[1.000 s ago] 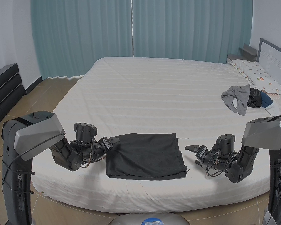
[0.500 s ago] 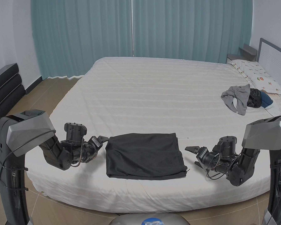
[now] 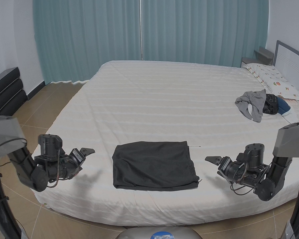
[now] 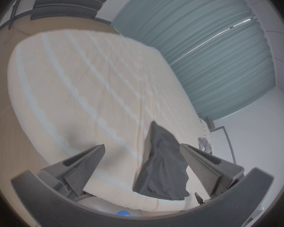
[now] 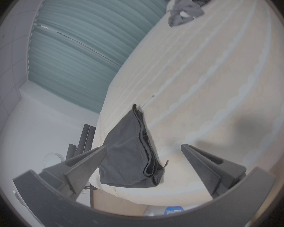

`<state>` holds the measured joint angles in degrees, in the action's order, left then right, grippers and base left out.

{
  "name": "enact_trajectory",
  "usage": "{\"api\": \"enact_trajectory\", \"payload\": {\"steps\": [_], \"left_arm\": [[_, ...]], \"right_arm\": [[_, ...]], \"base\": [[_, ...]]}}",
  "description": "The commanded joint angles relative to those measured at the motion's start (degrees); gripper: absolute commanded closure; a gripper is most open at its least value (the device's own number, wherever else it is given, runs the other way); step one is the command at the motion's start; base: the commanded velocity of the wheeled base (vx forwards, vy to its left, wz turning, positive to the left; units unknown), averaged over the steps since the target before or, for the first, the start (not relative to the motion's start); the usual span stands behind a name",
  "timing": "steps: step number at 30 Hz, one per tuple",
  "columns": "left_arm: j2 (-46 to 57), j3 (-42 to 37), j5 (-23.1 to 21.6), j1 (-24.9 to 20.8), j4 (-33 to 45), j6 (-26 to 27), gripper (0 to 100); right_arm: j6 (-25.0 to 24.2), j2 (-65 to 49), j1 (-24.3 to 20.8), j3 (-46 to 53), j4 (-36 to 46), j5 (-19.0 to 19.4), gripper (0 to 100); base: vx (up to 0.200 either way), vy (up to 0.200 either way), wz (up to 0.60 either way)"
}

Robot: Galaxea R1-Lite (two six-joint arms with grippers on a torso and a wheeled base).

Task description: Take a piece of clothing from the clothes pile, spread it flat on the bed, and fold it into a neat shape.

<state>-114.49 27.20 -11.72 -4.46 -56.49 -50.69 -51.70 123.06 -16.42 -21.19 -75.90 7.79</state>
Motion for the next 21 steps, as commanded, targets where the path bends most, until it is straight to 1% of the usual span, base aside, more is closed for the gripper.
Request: {"api": "enact_trajectory", "payload": {"steps": [1,2,3,5,6,8,9,13,14,15,16,19,21], "left_arm": [[33.46,-13.93,1.96,4.02,-2.66,8.76,0],[36.36,-14.28,2.22,4.02,-1.78,9.73,0],[36.8,-14.28,2.22,4.02,-1.43,9.91,0],[45.41,-13.75,2.75,4.02,4.11,12.63,0],[48.22,-13.57,2.93,4.02,6.22,13.51,0],[48.22,-13.57,2.93,4.02,6.22,13.51,0],[58.6,-13.31,3.1,4.02,13.07,15.97,0],[66.51,-13.13,2.93,4.02,19.14,20.01,0],[69.23,-13.22,2.84,4.02,21.33,21.42,0],[70.11,-13.22,2.93,4.02,22.13,21.77,0],[73.62,-13.31,2.84,4.02,24.32,22.56,0],[79.95,-13.49,2.84,4.02,28.1,23.27,0],[84.0,-13.57,3.1,4.02,31.71,25.11,0]], "right_arm": [[13.64,-26.82,0.25,14.16,0.84,-9.64,0],[15.31,-29.37,0.25,15.21,0.93,-10.6,0],[15.58,-29.9,0.25,15.39,0.93,-10.87,0],[21.64,-38.07,0.42,19.17,1.37,-12.36,0],[23.58,-40.62,0.78,20.31,1.54,-12.45,0],[23.58,-40.62,0.78,20.31,1.54,-12.45,0],[28.5,-50.29,3.15,21.19,5.32,-12.62,0],[31.75,-60.31,6.23,21.19,14.02,-12.27,0],[32.8,-64.18,6.93,21.1,18.07,-12.01,0],[32.98,-65.5,7.02,21.1,19.3,-11.92,0],[33.77,-70.33,7.02,20.84,24.04,-11.92,0],[35.88,-78.68,7.02,19.87,32.83,-11.74,0],[37.29,-84.22,7.1,19.08,38.81,-11.66,0]], "base": [[0.0,0.0,0.0],[0.0,0.0,0.0],[0.0,0.0,0.0],[0.0,0.0,0.0],[0.0,0.0,0.0],[0.0,0.0,0.0],[0.0,0.0,0.0],[0.0,0.0,0.0],[0.0,0.0,0.0],[0.0,0.0,0.0],[0.0,0.0,0.0],[0.0,0.0,0.0],[0.0,0.0,0.0]]}}
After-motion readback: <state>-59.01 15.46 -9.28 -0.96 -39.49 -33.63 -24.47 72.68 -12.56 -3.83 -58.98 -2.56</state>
